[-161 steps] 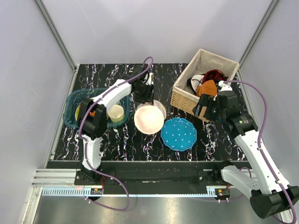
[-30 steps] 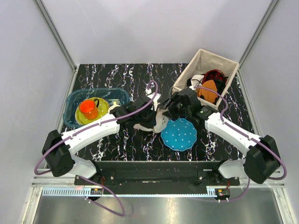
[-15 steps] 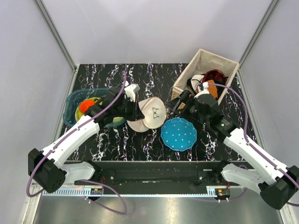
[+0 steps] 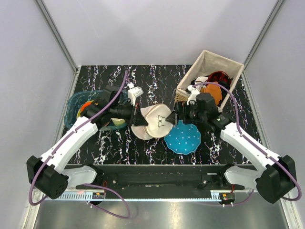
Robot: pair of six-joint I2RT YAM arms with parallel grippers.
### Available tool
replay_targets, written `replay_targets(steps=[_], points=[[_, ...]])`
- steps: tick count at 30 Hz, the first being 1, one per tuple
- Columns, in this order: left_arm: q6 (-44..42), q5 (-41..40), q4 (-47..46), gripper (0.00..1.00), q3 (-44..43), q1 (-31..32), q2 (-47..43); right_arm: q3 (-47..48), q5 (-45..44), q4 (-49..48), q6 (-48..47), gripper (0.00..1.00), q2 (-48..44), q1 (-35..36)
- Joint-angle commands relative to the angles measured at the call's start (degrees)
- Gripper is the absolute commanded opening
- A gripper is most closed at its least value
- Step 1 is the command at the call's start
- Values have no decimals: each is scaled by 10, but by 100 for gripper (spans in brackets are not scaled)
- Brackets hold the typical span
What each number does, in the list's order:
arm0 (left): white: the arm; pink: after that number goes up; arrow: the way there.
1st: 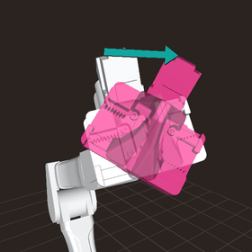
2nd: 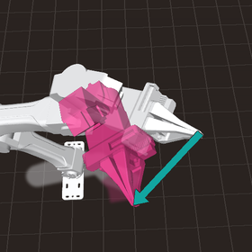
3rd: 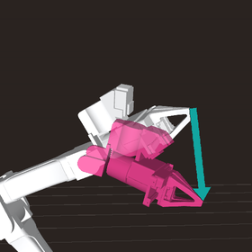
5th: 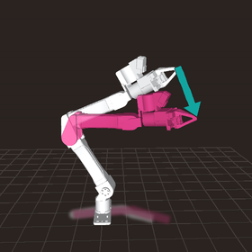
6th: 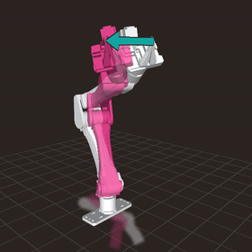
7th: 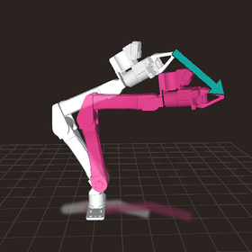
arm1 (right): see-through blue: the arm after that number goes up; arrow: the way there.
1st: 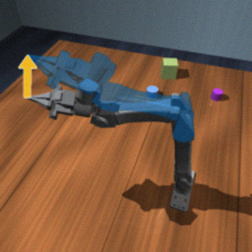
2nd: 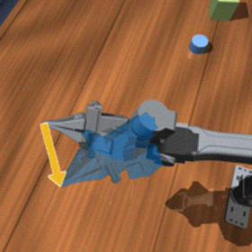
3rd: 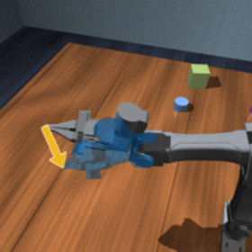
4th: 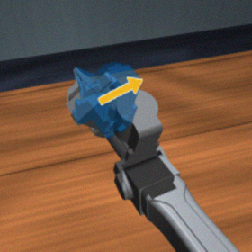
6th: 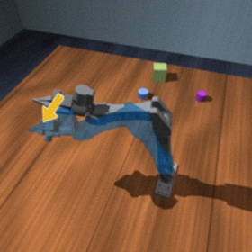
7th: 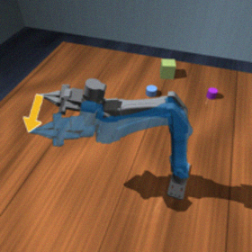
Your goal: Unzip the laundry bag and remove the bra
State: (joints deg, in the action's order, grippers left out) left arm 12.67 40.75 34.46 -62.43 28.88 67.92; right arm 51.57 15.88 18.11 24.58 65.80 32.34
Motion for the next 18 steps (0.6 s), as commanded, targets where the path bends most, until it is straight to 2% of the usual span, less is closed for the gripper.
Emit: replay_targets(steps=[1, 5, 10, 12, 13, 15, 16, 18], points=[[-14, 78, -23, 0, -43, -3, -28, -27, 153, -131, -39, 100, 5, -46], [-7, 100, -29, 0, -49, -4, -44, -108, 212, -326, 19, 100, 0, -57], [8, 123, -55, 0, -51, -5, -66, -121, 321, -497, 93, 98, 54, -58], [10, 125, -55, 0, -54, -5, -66, -122, 361, -548, 148, 90, 82, -58], [9, 125, -55, 0, -55, -6, -65, -124, 368, -597, 164, 79, 88, -58], [7, 128, -54, 0, -52, -8, -60, -133, 378, -640, 208, 67, 99, -58], [7, 127, -54, 0, -51, -9, -58, -134, 380, -657, 216, 56, 100, -58], [5, 129, -53, 0, -46, -12, -54, -133, 383, -651, 219, 44, 98, -58]])
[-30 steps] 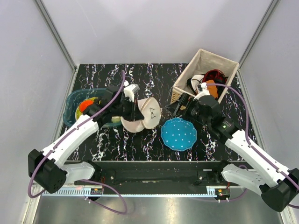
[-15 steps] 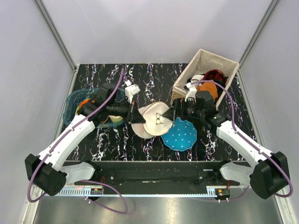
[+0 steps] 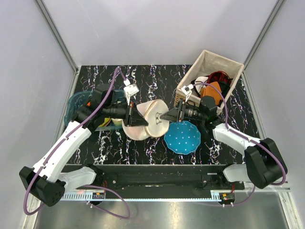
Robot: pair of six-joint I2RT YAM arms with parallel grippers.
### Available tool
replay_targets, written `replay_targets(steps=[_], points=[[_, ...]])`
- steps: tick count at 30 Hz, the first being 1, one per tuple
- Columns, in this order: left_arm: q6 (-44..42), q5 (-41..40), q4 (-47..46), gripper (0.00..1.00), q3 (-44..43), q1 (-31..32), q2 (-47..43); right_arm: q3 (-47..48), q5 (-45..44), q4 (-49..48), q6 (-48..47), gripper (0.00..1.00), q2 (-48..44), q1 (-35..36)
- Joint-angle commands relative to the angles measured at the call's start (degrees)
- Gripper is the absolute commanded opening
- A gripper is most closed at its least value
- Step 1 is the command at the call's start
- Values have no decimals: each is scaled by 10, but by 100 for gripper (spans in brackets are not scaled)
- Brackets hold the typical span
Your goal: Unzip the laundry bag and remove the bra
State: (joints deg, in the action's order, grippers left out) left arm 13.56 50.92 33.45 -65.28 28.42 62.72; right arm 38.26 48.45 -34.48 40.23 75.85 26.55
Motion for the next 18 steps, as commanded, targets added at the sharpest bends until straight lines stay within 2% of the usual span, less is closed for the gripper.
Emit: replay_targets(steps=[1, 2, 4, 5, 6, 8, 9, 10, 11, 12, 13, 15, 17, 18], points=[[-5, 24, -43, 0, -18, -9, 1, 3, 58, -98, 58, 36, -5, 0], [-6, 23, -44, 0, -18, -11, 2, 10, 52, -78, 42, 19, -11, 0], [-8, -2, -43, 0, -20, -18, 12, 23, 32, 10, 21, 8, -20, 0], [-6, -46, -41, 0, -22, -21, 19, 30, -3, 46, -3, 0, -29, 0], [-5, -75, -32, 0, -34, -23, 28, 37, -23, 81, -10, 0, -33, 1], [26, -173, -3, 25, -58, -25, 71, 63, -98, 175, -6, 0, -39, 1], [37, -186, 5, 41, -82, -30, 85, 73, -125, 204, 6, 0, -39, 1], [47, -200, 13, 73, -92, -32, 100, 88, -148, 246, 46, 0, -38, 1], [65, -216, 21, 87, -101, -33, 114, 92, -187, 259, 71, 0, -34, 2], [79, -230, 22, 96, -106, -33, 115, 95, -203, 267, 97, 0, -33, 3], [94, -244, 23, 98, -105, -33, 113, 102, -220, 296, 145, 0, -34, 5], [147, -287, 22, 99, -89, -33, 93, 111, -273, 327, 181, 0, -32, 15], [219, -296, 11, 99, -66, -32, 77, 115, -329, 340, 217, 0, -34, 30], [246, -290, -4, 99, -26, -31, 54, 115, -352, 340, 228, 0, -34, 46]])
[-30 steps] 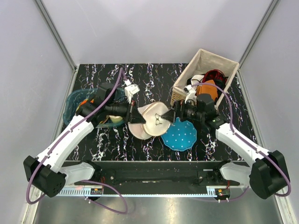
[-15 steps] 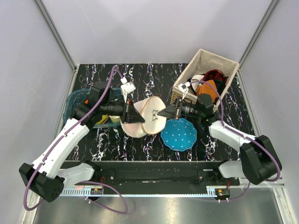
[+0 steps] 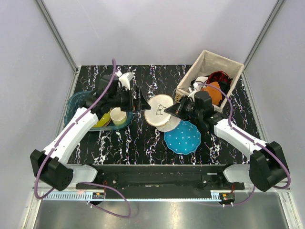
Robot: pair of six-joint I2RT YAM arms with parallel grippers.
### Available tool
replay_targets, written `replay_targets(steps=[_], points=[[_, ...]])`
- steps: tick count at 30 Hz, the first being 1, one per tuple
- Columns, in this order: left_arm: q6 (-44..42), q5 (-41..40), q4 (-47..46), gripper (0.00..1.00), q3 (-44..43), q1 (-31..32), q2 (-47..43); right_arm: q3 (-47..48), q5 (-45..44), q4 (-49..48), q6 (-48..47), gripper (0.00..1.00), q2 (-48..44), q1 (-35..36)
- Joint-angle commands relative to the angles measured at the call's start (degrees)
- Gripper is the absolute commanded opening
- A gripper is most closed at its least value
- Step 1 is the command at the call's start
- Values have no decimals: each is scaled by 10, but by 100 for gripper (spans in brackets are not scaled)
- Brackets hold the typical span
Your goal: Unzip the laundry bag and remove the bra
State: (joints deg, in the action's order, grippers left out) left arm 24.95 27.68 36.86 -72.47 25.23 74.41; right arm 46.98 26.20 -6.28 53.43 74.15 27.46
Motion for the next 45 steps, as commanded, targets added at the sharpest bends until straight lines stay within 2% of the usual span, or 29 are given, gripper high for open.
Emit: replay_targets(steps=[1, 2, 4, 5, 6, 8, 13, 20, 25, 27, 28, 29, 30, 31, 32, 33, 34, 36, 38, 41, 43, 45], points=[[161, -48, -57, 99, 72, 2, -76, 22, -150, 58, 120, 0, -18, 44], [227, -30, -111, 99, 102, 2, -89, 18, -176, 56, 133, 0, -16, 49], [298, -3, -190, 99, 204, 6, -130, 3, -186, 31, 172, 0, -9, 51], [370, 10, -265, 99, 238, 8, -138, 1, -189, 22, 180, 0, 1, 51], [401, 11, -301, 99, 297, 14, -146, 0, -193, 20, 189, 0, 6, 52], [462, 8, -380, 99, 355, 21, -153, 0, -196, 15, 200, 0, 20, 54], [496, -4, -439, 99, 379, 25, -122, 6, -178, 7, 203, 0, 42, 57], [519, -46, -495, 99, 355, 31, -77, -7, -186, 14, 202, 0, 28, 61], [511, -33, -494, 95, 315, 41, -11, 6, -189, 32, 191, 0, 21, 64], [506, -40, -481, 84, 298, 45, 7, 5, -193, 40, 190, 0, 16, 65], [505, -43, -477, 74, 295, 45, 10, 3, -195, 42, 187, 0, 9, 65], [504, -48, -458, 59, 284, 45, 13, 0, -196, 43, 186, 0, 4, 65], [499, -54, -446, 22, 277, 45, 13, -2, -194, 49, 175, 0, -1, 65], [484, -61, -417, 5, 268, 45, 15, 0, -189, 56, 165, 11, -10, 65], [474, -66, -398, 0, 248, 44, 16, 1, -188, 83, 154, 20, -15, 65], [465, -69, -382, 0, 238, 43, 17, 3, -187, 93, 130, 33, -21, 65], [451, -74, -370, 0, 226, 42, 14, 6, -189, 104, 109, 50, -36, 65], [441, -75, -348, 0, 219, 35, 9, 13, -199, 154, 49, 64, -57, 65], [417, -60, -316, 0, 201, 23, 7, 13, -231, 191, 2, 70, -98, 65], [378, -16, -265, 0, 165, 10, 20, -17, -256, 212, -106, 69, -160, 64], [375, 2, -267, 0, 166, 6, 14, -39, -245, 202, -183, 68, -192, 65], [375, 9, -268, 0, 167, 3, 12, -63, -228, 178, -255, 77, -198, 73]])
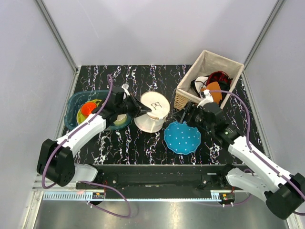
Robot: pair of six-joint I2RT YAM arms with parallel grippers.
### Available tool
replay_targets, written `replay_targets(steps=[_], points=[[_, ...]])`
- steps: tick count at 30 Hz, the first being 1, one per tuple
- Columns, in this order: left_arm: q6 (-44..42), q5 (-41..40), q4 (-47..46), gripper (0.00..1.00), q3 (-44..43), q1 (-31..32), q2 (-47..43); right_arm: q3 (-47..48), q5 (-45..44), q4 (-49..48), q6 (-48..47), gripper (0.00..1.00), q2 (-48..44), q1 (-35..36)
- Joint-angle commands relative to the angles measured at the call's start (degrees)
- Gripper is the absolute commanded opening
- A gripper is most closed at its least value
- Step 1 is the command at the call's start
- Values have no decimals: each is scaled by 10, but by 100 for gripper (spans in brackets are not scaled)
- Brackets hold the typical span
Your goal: Unzip the laundry bag and remove the bra
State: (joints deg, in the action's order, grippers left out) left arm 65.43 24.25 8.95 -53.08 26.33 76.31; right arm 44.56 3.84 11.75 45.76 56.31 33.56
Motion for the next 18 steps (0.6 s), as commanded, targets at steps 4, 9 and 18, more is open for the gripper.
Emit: replay_targets(steps=[4, 9, 18], points=[[-40, 55, 18, 0, -33, -12, -6, -38, 58, -23, -225, 79, 5, 16], [-38, 62, 17, 0, -34, -13, -6, -25, 86, -89, -235, 73, 64, 41], [-46, 51, 26, 0, -42, -14, -8, 18, 80, -129, -288, 71, 155, 82]])
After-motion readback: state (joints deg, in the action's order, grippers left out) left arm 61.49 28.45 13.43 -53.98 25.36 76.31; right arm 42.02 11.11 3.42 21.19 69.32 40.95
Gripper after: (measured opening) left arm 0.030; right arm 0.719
